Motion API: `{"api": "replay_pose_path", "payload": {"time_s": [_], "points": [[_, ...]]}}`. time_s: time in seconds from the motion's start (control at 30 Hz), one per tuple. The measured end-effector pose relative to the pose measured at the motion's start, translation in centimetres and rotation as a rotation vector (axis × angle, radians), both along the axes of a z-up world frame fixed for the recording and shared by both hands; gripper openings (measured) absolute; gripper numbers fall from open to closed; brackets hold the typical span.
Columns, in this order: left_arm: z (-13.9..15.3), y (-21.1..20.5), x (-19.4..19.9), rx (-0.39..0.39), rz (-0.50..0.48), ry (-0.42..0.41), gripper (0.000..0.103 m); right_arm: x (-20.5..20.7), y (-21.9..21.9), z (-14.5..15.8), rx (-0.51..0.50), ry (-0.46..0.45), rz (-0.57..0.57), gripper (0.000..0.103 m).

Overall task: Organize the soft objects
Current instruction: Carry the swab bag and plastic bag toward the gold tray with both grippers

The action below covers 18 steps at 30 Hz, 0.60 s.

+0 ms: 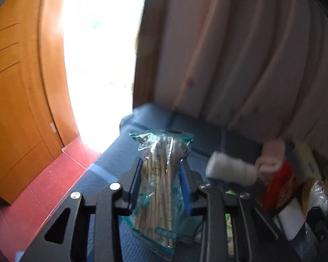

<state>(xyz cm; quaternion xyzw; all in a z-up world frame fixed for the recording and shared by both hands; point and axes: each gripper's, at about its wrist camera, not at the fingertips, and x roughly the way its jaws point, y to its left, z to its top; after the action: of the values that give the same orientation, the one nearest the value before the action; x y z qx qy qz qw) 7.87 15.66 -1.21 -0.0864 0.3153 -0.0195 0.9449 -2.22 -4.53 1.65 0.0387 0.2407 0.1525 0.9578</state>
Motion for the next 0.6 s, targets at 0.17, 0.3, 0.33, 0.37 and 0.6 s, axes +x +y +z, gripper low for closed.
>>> {"api": "replay_pose_path", "payload": {"time_s": [0.17,0.3,0.33,0.37,0.6], "points": [[1.4,-0.6,-4.0,0.01,0.079,-0.166,0.032,-1.4,1.0,0.7,-0.088,-0.097,-0.033,0.044],[1.7,-2.2,-6.0,0.014,0.099,-0.208,0.032,-1.7,1.2,0.7,-0.103,-0.113,-0.044,0.044],[1.6,-2.2,-5.8,0.021,0.103,-0.214,0.032,-1.6,1.1,0.7,-0.1,-0.111,-0.048,0.044],[1.6,-2.8,-6.2,0.035,0.11,-0.225,0.032,-1.6,1.0,0.6,-0.096,-0.104,-0.054,0.044],[1.7,-5.2,-7.4,0.097,0.103,-0.242,0.032,-0.9,-0.1,0.5,-0.086,-0.059,-0.132,0.044]]}}
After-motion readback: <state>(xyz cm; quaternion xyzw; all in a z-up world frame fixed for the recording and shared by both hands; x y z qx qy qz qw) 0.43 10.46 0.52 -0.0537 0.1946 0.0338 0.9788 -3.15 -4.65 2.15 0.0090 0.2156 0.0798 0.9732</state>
